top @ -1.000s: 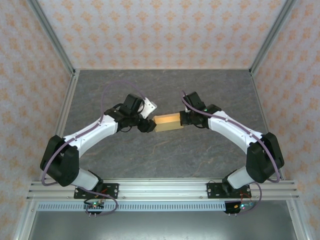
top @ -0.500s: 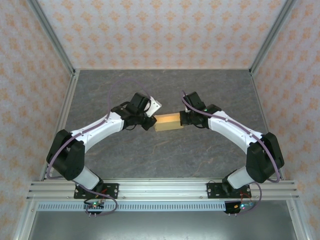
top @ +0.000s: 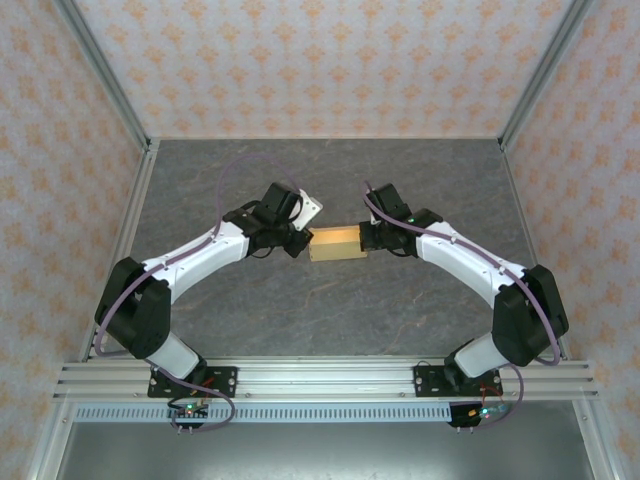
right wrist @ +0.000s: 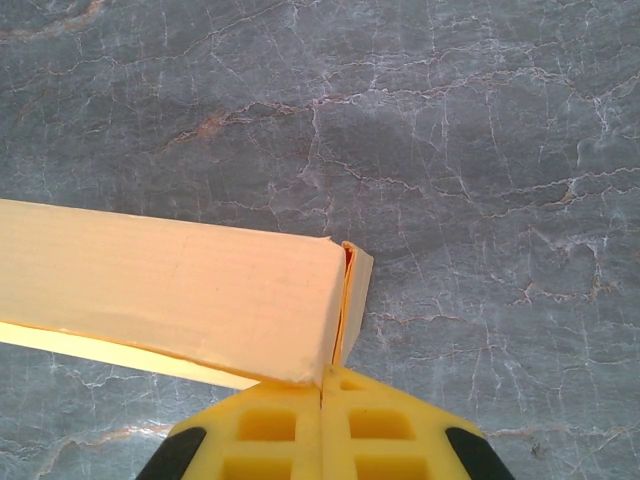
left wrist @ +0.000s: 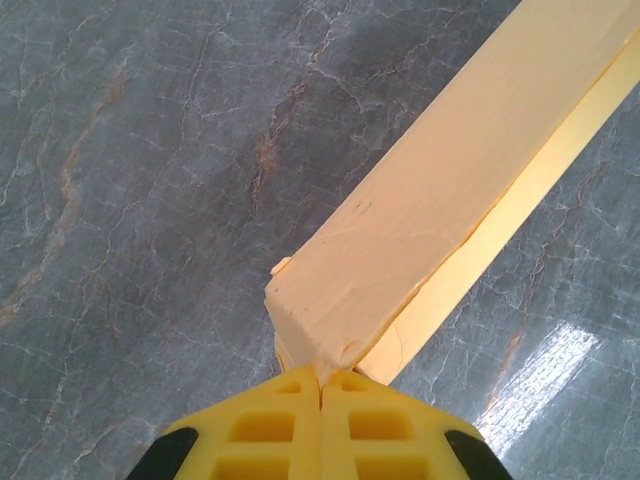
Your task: Fold the paper box
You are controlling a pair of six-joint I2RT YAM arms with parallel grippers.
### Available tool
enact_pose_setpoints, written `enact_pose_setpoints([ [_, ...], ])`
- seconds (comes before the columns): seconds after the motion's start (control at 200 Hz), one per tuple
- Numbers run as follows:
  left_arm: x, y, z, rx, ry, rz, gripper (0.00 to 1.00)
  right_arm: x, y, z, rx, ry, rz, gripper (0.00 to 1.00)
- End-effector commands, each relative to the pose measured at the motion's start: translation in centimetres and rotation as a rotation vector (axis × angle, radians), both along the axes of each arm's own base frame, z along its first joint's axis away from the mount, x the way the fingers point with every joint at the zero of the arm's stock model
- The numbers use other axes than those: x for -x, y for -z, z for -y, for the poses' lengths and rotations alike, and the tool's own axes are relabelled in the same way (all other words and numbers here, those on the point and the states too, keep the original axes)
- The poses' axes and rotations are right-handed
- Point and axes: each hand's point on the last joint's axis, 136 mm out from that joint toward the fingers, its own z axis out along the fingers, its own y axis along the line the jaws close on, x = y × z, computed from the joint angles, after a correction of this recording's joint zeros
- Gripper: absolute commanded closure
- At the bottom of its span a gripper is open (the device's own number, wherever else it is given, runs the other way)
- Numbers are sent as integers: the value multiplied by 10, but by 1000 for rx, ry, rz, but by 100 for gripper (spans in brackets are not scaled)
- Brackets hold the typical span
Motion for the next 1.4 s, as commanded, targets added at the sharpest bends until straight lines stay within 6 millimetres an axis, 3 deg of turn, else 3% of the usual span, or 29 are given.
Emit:
enact_pose_setpoints([
  [0.0, -2, -10, 2, 37, -61, -24, 96, 0, -7, 2, -13, 21, 30, 100],
  [0.32, 3, -15, 16, 157, -136, -130, 100, 1, 0, 0, -13, 27, 26, 100],
  [1.396, 5, -9, 22, 223, -262, -266, 100, 0, -2, 0, -6, 26, 34, 100],
])
